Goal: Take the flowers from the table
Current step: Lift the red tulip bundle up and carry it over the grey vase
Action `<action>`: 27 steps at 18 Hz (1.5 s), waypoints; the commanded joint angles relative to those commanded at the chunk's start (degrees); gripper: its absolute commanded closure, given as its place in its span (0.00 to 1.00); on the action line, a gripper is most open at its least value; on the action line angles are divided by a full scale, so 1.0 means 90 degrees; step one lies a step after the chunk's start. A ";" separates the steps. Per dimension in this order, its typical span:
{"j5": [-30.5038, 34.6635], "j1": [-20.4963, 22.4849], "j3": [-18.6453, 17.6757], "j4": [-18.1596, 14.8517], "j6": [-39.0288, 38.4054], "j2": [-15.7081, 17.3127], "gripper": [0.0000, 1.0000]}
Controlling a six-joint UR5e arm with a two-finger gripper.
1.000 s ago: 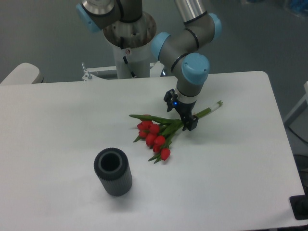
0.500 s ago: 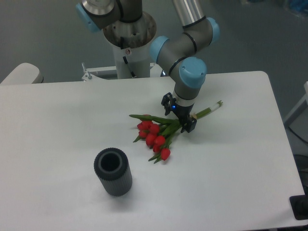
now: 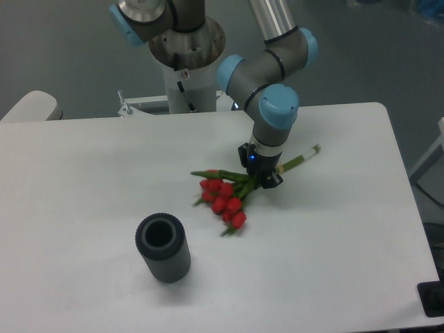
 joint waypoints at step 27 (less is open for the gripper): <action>-0.4688 0.0029 0.3067 -0.2119 -0.1299 0.0215 0.74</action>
